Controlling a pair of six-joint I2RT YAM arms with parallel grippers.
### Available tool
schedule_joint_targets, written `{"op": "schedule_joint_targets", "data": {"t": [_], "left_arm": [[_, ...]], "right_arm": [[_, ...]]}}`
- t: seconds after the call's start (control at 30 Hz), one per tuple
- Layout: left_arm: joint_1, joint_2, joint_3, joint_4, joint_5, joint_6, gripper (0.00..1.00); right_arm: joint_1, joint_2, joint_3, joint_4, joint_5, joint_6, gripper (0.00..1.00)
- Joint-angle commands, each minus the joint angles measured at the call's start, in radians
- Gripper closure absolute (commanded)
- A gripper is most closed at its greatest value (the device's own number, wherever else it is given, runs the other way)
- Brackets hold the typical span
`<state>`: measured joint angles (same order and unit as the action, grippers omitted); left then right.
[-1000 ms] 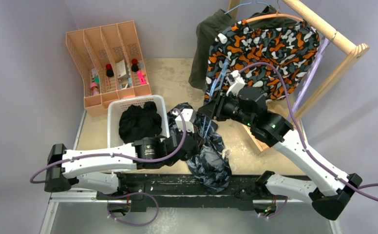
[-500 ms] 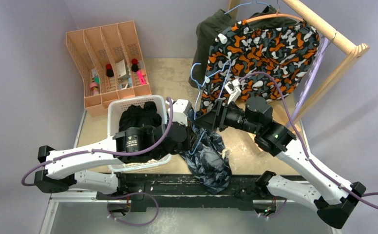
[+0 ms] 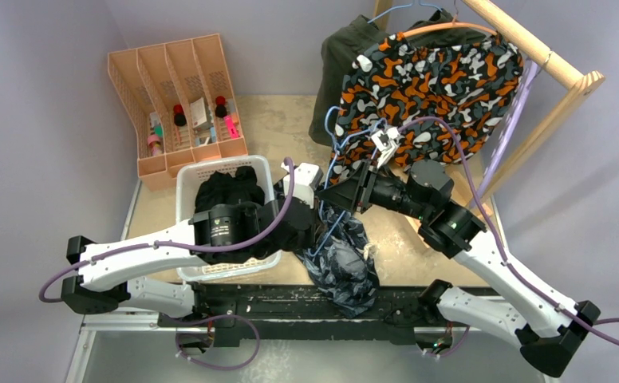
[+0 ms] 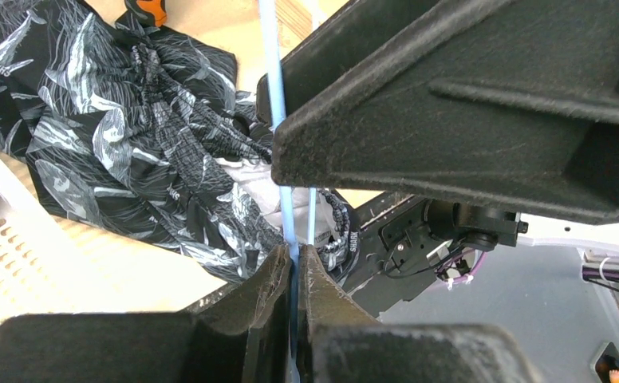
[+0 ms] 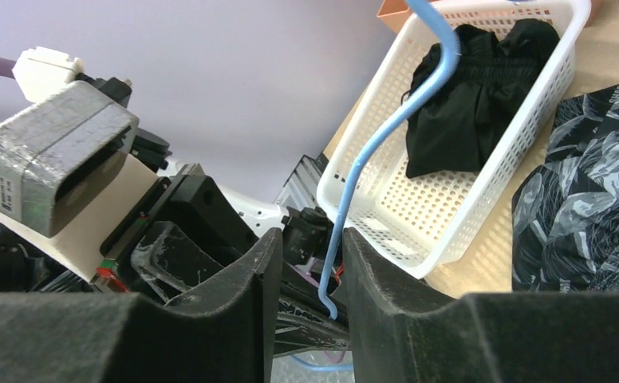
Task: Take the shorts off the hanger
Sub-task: Place the hanger on the clothes rod.
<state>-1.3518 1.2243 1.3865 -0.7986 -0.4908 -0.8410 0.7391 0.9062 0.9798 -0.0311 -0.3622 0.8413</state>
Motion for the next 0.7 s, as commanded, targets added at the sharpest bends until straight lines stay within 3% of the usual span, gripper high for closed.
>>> {"op": "schedule_joint_targets", "data": {"t": [0.0, 0.13, 0.2, 0.3, 0.43, 0.57, 0.67], "left_arm": [[-0.006, -0.027, 0.046, 0.011, -0.013, 0.027, 1.00], [-0.006, -0.034, 0.042, 0.006, -0.012, 0.034, 1.00], [-0.006, -0.033, 0.043, 0.005, -0.019, 0.036, 1.00], [-0.006, -0.040, 0.042, 0.013, -0.031, 0.038, 1.00], [-0.006, -0.047, 0.054, 0.040, -0.032, 0.048, 0.99], [-0.005, -0.052, 0.085, 0.063, -0.059, 0.063, 0.68], [-0.006, -0.058, 0.120, 0.052, -0.107, 0.080, 0.56]], "right_arm": [[0.001, -0.013, -0.004, 0.077, -0.017, 0.024, 0.62], [0.001, -0.003, -0.004, 0.074, -0.040, 0.022, 0.67], [0.004, -0.009, -0.004, 0.059, -0.013, 0.025, 0.84], [0.005, -0.036, -0.004, 0.045, 0.030, 0.021, 1.00], [0.005, -0.074, -0.005, 0.038, 0.087, 0.025, 1.00], [0.005, -0.104, -0.001, 0.025, 0.171, 0.043, 1.00], [0.005, -0.135, 0.001, 0.036, 0.279, 0.089, 1.00]]}}
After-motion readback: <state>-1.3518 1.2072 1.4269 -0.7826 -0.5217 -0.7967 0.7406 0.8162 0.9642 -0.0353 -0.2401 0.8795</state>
